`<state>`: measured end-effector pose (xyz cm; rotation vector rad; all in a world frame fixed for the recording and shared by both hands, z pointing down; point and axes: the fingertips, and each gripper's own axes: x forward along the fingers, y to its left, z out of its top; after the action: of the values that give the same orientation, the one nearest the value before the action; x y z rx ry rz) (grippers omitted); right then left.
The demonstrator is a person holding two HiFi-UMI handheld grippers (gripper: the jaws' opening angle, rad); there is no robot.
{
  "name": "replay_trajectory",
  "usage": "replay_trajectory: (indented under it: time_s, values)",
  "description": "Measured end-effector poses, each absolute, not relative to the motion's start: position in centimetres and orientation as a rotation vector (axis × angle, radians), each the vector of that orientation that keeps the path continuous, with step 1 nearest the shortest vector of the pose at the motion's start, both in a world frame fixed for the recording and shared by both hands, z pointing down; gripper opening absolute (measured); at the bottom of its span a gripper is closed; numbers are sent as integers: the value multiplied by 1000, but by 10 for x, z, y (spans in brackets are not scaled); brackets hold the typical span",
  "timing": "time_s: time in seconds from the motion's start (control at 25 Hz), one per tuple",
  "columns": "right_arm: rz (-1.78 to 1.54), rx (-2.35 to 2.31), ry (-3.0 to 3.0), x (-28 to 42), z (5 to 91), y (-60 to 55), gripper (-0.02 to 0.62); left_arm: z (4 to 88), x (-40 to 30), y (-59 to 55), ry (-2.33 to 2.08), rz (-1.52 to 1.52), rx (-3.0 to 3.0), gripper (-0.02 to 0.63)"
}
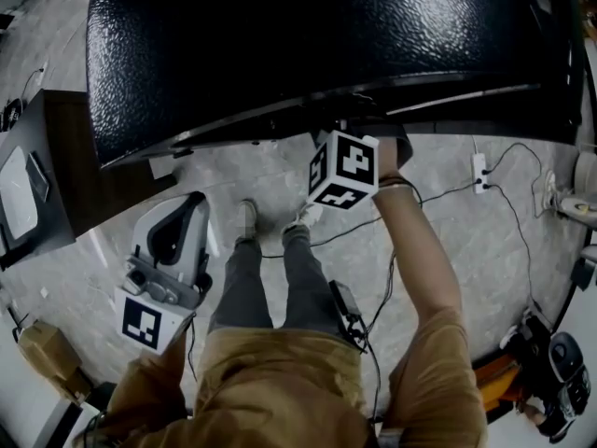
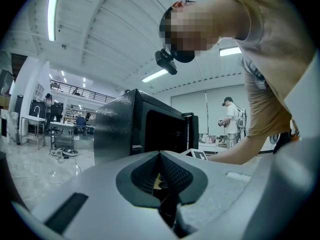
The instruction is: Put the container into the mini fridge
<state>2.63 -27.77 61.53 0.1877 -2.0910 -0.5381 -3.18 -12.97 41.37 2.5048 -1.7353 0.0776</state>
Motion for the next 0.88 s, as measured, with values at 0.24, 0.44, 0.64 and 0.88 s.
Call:
replay_trajectory:
  time_s: [0.24,0.44,0.64,0.88]
  values:
    - [-544,176,-2077,14,625,-288,12,419,-36,-130,-1737,83,2490,2]
    - [-550,165,-2071,8,629,-291,12,423,-39,-129,-1726,85,2480,2]
    - [-551,163,-2062,2,635,-299,12,428,-42,-132,-1717,89,2475,2]
    - [-543,151,-2054,-2,647,-305,12,431,-49,-134,-1730,104,2456,2]
